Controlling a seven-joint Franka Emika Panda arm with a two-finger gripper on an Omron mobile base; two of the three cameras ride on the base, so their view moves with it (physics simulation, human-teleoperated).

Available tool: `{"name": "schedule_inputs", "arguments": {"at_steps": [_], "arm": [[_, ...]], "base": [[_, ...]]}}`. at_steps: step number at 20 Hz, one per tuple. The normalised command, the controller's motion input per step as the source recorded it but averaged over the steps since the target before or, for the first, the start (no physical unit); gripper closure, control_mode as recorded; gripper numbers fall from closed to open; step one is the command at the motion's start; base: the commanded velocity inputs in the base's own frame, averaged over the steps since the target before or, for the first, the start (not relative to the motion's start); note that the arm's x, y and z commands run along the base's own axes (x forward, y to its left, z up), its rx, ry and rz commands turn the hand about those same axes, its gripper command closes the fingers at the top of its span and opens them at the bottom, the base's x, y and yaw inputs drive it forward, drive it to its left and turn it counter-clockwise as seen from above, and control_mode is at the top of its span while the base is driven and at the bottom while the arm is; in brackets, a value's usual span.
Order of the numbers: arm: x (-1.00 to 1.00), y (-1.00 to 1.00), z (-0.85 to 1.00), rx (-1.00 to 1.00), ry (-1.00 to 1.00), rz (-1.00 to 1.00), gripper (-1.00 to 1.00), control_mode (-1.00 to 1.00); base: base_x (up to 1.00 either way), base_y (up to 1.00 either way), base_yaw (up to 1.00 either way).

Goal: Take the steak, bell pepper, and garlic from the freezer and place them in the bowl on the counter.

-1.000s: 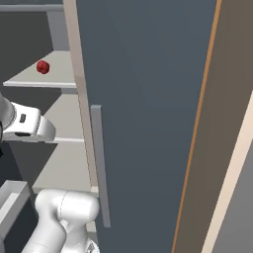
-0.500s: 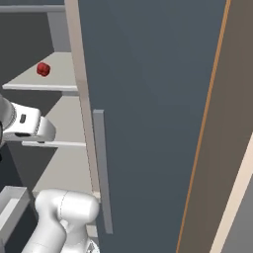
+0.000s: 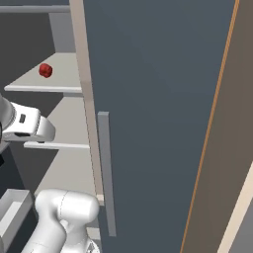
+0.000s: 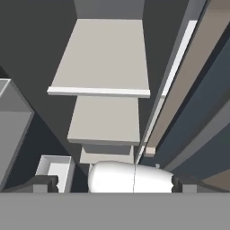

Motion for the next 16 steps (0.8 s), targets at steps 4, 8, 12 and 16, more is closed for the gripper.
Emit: {"name": "schedule_inputs", "arguments": {"at_steps": [4,8,12,16], "arm": [[0.0,0.0,0.0,0.0,0.0,0.0,-1.0,1.0],[0.0,0.0,0.0,0.0,0.0,0.0,-1.0,1.0],[0.0,0.0,0.0,0.0,0.0,0.0,-1.0,1.0],[0.0,0.0,0.0,0.0,0.0,0.0,-1.0,1.0]], "base": [[0.36,0.29,0.0],[0.29,0.45,0.0],[0.03,0.11,0.0],[0.0,0.0,0.0]]}}
